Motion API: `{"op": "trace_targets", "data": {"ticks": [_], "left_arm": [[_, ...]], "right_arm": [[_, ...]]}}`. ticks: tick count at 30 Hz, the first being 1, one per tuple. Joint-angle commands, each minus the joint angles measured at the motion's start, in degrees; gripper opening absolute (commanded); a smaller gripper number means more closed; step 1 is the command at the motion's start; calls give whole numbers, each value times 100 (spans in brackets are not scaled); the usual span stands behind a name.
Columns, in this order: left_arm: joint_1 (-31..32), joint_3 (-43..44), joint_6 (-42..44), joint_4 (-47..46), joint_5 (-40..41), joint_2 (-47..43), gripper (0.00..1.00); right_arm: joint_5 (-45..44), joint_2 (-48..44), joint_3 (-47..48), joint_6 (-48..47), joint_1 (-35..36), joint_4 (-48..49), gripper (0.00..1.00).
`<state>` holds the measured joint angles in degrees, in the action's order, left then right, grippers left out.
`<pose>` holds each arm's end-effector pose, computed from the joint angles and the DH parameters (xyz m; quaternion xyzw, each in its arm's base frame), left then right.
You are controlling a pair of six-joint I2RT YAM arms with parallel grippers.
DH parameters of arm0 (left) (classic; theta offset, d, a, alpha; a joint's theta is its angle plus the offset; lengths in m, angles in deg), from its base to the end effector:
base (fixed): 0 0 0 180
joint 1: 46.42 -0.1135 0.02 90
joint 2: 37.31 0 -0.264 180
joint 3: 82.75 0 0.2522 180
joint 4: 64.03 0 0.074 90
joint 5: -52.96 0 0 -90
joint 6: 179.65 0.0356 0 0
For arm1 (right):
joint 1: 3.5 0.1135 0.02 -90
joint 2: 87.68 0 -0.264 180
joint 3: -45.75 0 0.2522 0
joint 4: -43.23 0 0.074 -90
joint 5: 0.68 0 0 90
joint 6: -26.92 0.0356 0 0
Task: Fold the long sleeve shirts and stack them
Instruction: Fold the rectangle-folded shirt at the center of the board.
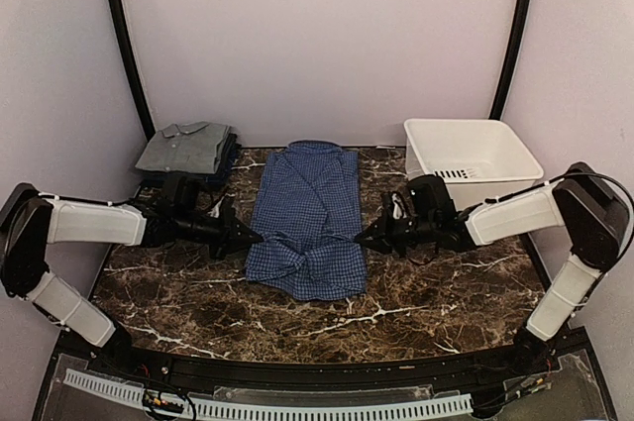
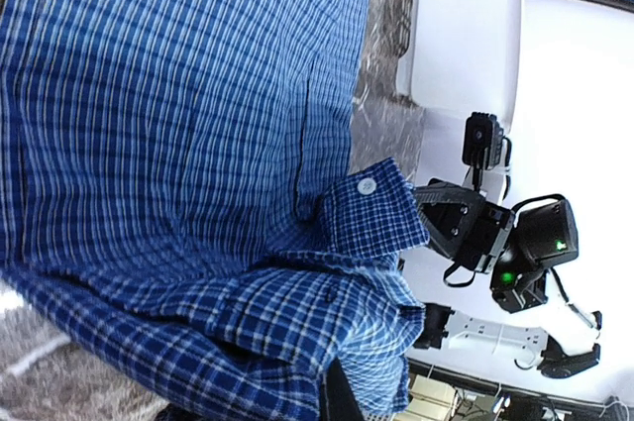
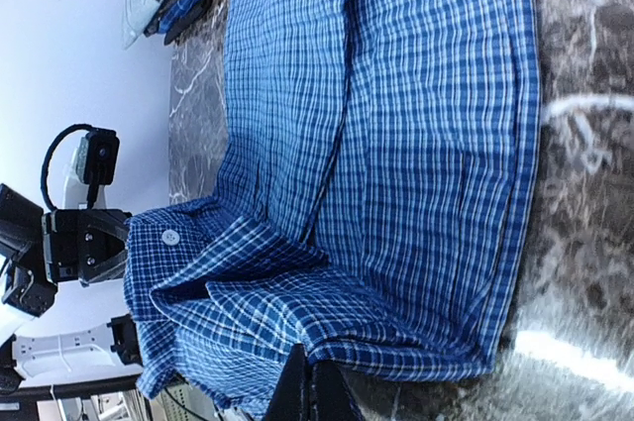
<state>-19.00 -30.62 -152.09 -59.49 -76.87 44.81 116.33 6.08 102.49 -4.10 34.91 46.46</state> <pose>0.2431 -0.1518 0.1915 -0.0992 0.8413 -0.5225 0.0968 0.2458 0.2155 0.1663 0.0449 0.8636 0.4801 0.1476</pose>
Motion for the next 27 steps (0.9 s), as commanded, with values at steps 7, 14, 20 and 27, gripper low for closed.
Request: {"op": "trace_targets", "data": {"ticks": [7,14,20,27], "left_arm": [[-509,1364,183,-1140,314,1979,0],[-527,1592,175,-1273,374,2843,0],[-527,984,-50,-1386,671,2564,0],[-519,540,-60,-1380,778,1982,0]], "right_arm": [[-399,1703,1627,-264,-430,424,0],[-669,2152,1868,-402,-459,144,0],[-848,1985,1531,-430,-463,81,0],[-913,1568,1127,-495,-458,69,0]]}}
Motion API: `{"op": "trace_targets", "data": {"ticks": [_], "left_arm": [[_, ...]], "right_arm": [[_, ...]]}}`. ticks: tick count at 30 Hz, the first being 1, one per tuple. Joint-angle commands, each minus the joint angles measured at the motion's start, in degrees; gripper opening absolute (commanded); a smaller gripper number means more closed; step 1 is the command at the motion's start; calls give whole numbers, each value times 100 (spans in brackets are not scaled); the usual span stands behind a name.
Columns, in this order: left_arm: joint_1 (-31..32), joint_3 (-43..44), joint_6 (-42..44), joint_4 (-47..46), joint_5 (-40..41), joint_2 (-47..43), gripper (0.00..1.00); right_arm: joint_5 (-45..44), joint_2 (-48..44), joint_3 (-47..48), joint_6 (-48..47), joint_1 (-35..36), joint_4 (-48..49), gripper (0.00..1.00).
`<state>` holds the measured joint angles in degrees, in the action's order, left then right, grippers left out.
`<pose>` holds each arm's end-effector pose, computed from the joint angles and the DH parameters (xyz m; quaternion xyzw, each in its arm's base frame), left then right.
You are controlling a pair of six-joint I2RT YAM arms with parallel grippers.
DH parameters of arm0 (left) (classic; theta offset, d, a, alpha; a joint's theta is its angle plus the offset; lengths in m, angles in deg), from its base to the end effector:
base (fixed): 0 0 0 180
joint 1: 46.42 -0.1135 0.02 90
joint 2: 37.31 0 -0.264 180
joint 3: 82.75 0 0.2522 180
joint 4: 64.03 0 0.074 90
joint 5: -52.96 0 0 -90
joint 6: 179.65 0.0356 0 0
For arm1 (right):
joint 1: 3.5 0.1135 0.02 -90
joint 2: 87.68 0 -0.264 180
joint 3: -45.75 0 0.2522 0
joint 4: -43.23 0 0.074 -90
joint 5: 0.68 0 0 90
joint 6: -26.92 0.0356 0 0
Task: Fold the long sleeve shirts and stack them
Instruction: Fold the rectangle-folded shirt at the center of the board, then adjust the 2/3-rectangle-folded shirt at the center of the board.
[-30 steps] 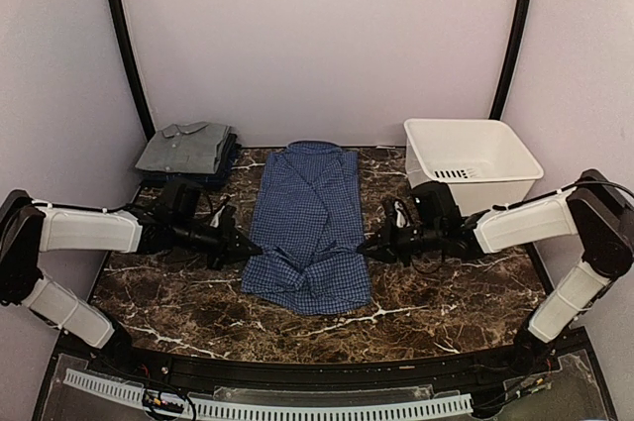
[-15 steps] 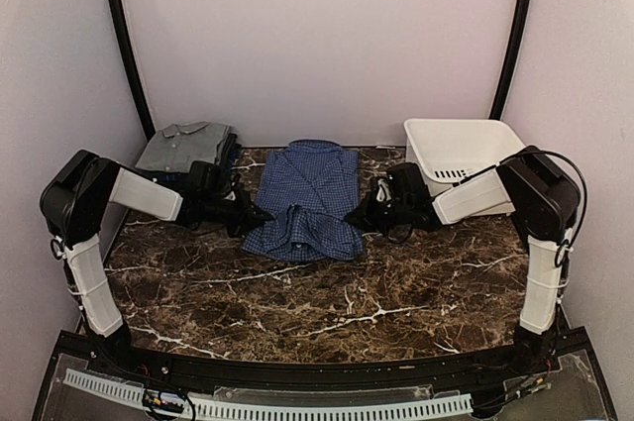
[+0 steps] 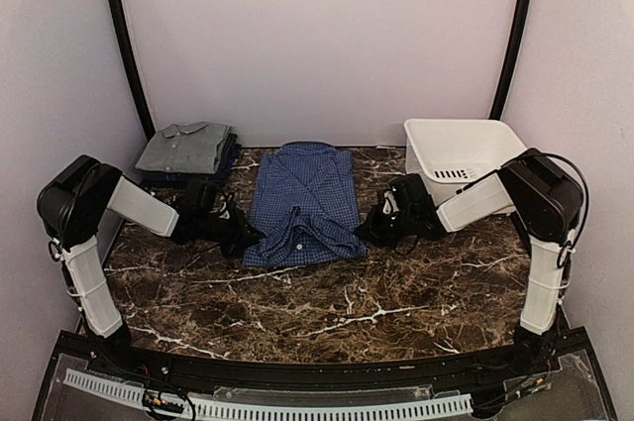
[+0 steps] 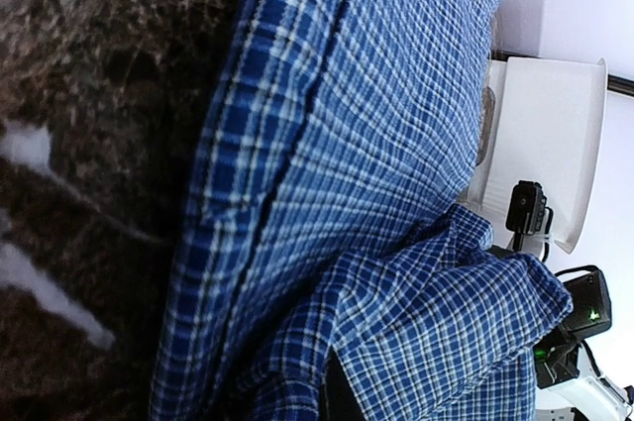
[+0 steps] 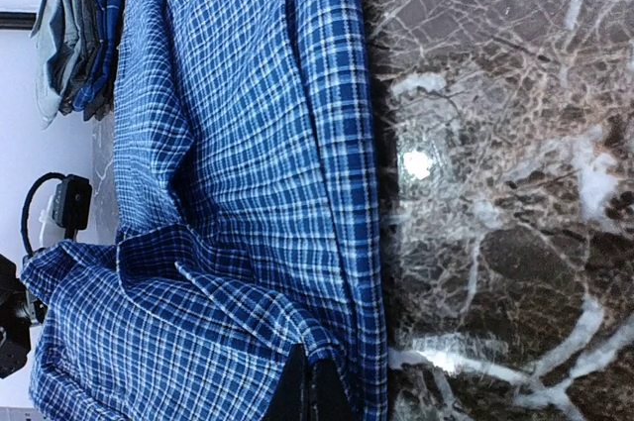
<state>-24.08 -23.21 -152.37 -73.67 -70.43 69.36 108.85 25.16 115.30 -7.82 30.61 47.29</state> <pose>0.3159 -0.1510 0.1184 -0.1772 0.8501 -0.4763 0.1381 0.3157 0.2282 0.1158 0.0919 0.8886 0.4060 0.1926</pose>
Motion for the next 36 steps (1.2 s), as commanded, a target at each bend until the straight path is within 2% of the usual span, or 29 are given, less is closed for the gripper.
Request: {"op": "trace_targets", "data": {"ticks": [1,8,10,12,14,16,18,22,27,32,36], "left_arm": [[-5,-201,-6,88,140,-536,0],[15,-165,101,192,226,-688,0],[15,-44,231,440,289,-703,1],[15,36,291,547,322,-736,17],[15,108,367,691,369,-818,49],[15,208,517,878,427,-932,64],[7,279,699,1075,507,-1078,68],[12,413,1253,1741,871,-1449,70],[106,302,1863,2375,986,-1909,69],[488,69,2241,2921,1138,-2270,61],[971,-64,2335,2971,1204,-2375,53]], "right_arm": [[-167,-349,-150,-151,-27,-28,0],[-36,-292,281,-466,-11,-330,0],[-97,-371,365,-570,-9,-477,10],[-175,-502,421,-683,-10,-642,23],[-230,-655,435,-788,-12,-784,36],[-290,-814,446,-900,-9,-950,47],[-368,-963,441,-1050,-3,-1121,52],[-759,-1358,386,-1568,146,-1532,56],[-1317,-1796,285,-2409,568,-2063,57],[-1754,-2047,109,-3150,1042,-2381,55],[-1754,-2087,35,-3380,1334,-2443,47]]}}
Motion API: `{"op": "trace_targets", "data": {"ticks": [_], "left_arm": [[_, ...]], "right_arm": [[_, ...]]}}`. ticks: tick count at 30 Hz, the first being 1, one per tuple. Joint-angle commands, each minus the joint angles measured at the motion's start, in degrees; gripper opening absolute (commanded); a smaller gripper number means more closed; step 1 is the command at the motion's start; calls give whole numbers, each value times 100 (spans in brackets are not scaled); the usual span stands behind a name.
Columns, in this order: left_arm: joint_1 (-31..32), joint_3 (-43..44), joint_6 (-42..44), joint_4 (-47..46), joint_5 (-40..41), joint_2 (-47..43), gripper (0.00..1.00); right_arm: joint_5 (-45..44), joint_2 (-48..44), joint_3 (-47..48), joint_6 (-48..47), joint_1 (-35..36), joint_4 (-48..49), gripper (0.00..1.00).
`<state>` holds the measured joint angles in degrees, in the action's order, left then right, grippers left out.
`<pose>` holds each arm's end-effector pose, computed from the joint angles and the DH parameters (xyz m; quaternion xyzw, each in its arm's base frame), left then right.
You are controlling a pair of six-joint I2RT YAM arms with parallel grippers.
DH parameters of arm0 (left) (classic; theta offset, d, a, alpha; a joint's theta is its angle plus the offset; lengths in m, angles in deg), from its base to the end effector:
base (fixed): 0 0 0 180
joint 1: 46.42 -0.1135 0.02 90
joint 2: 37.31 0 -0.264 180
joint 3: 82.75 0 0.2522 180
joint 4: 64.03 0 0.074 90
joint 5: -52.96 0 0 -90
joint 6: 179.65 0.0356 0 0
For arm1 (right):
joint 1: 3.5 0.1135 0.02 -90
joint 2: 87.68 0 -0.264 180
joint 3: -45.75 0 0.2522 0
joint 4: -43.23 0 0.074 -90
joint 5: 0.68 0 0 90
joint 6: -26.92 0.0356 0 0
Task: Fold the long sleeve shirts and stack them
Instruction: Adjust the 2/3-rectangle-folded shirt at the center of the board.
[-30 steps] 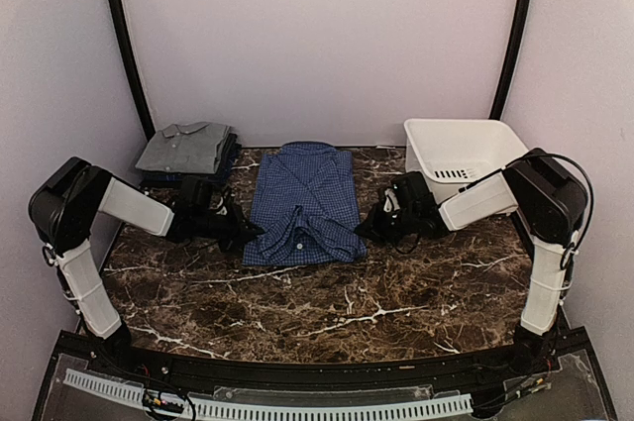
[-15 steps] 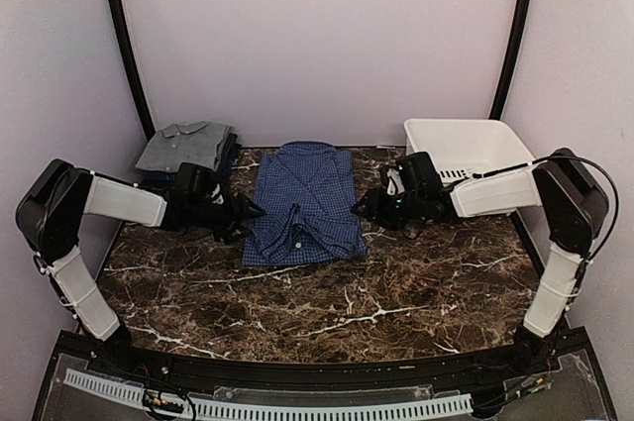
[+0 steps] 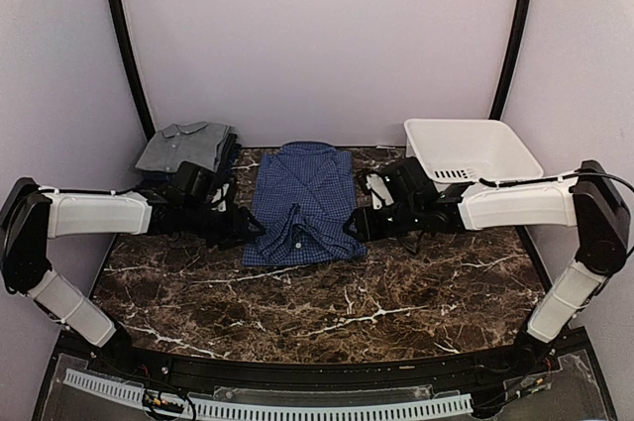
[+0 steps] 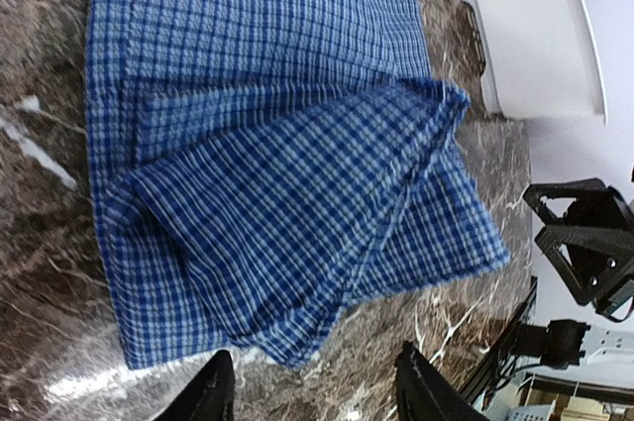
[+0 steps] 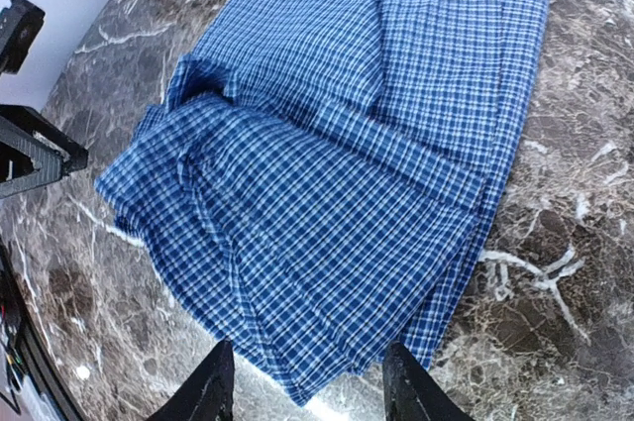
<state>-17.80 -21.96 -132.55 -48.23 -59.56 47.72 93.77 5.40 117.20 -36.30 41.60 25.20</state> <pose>0.2646 -0.1599 0.2042 -0.0287 0.8924 -0.3857 0.2327 0.2472 0.2519 0.2143 -0.1603 0.8902 0.2779 0.3235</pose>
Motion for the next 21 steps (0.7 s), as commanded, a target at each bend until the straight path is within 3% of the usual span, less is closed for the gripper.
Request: {"op": "trace_targets", "data": {"ticks": [1,7,14,21], "left_arm": [[449,-200,321,410,75,-181,49],[702,-134,309,737,254,80,39],[833,5,353,995,672,247,40],[939,331,376,863,777,645,41]], "right_arm": [[-198,-112,-167,-554,310,-212,44],[-395,79,-55,-441,716,-530,40],[-927,251,-144,18,851,-739,48],[-1366,537,139,369,851,-875,46]]}}
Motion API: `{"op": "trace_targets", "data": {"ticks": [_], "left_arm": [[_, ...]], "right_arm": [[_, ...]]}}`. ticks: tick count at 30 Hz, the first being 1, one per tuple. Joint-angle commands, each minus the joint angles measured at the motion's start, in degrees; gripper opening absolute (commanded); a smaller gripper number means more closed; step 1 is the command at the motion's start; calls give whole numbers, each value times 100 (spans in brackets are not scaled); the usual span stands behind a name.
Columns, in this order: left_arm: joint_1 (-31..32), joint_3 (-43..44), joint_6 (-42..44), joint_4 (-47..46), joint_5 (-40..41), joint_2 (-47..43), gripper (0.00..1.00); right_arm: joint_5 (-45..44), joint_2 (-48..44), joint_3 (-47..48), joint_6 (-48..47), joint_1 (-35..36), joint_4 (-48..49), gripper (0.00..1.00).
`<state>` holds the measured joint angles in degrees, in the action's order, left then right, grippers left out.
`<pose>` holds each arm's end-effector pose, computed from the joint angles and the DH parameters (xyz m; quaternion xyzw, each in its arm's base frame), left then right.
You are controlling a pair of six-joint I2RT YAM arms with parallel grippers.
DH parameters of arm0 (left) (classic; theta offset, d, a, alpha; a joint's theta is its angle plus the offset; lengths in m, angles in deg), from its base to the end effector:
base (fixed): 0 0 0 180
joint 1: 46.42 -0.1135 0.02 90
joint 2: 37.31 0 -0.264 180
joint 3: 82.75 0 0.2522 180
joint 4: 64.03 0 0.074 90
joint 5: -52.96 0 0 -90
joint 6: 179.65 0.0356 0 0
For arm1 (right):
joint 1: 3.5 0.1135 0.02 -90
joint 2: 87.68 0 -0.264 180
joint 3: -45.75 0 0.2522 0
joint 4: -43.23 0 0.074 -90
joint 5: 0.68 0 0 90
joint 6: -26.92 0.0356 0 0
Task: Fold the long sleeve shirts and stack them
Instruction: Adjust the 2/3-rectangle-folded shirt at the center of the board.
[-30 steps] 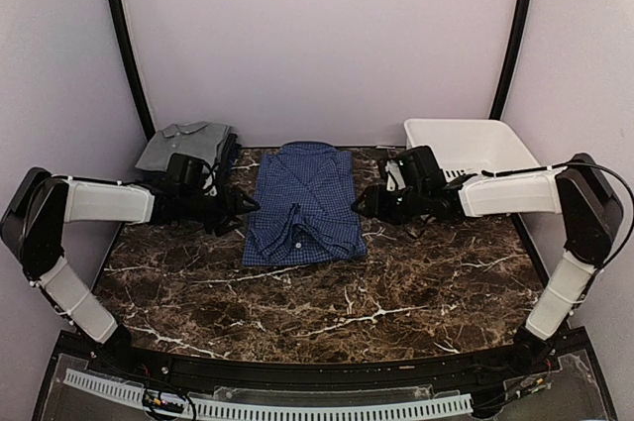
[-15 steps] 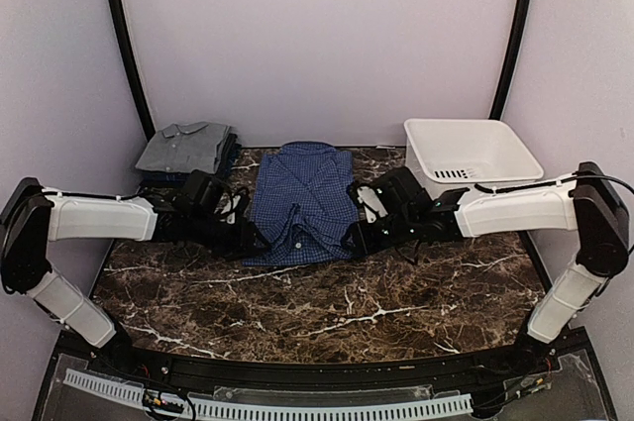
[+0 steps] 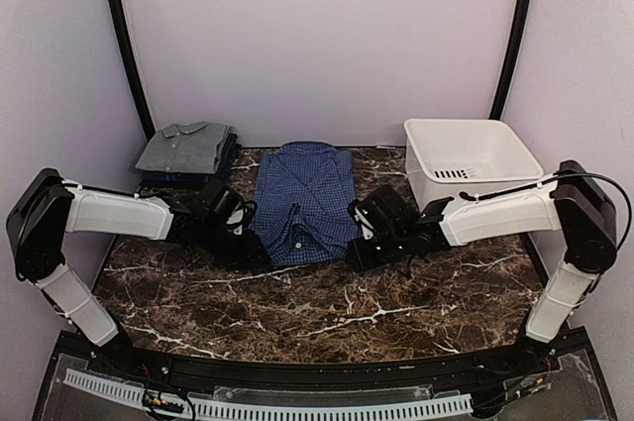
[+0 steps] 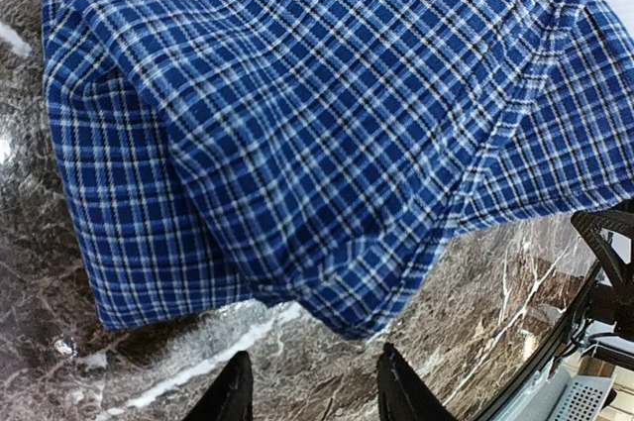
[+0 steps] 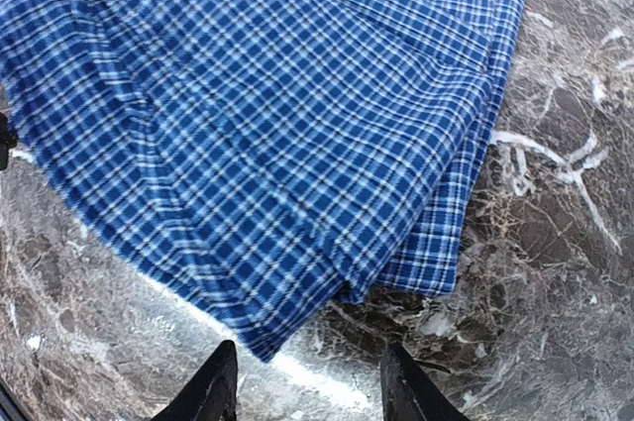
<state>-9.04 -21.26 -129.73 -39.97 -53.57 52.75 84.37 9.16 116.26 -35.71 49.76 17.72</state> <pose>0.2381 -0.1947 0.1710 0.0240 0.9383 -0.3046 0.1621 0.2089 0.2747 0.1777 -0.1978 0.9233 0.1802 0.2754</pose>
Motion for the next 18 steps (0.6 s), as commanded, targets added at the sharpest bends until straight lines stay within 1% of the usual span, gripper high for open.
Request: {"op": "trace_targets", "data": {"ticks": [1,4,5,8,10,14,16,18], "left_arm": [[66,289,82,23,261,191,41],[68,466,85,17,374,313,41],[67,510,69,29,402,364,38],[71,694,57,16,410,474,31],[68,800,62,41,426,542,22],[67,1008,93,187,521,581,10],[67,1099,87,244,592,550,6],[63,1206,116,245,632,546,5]], "right_arm": [[-480,188,260,343,36,-132,46],[-571,272,355,413,36,-98,44],[-581,308,427,408,40,-118,42],[-660,362,594,412,28,-193,35],[-711,404,729,405,27,-292,29],[-747,445,1013,380,5,-484,15],[-746,450,1119,378,-20,-565,11],[-761,458,1204,359,-69,-599,7]]}}
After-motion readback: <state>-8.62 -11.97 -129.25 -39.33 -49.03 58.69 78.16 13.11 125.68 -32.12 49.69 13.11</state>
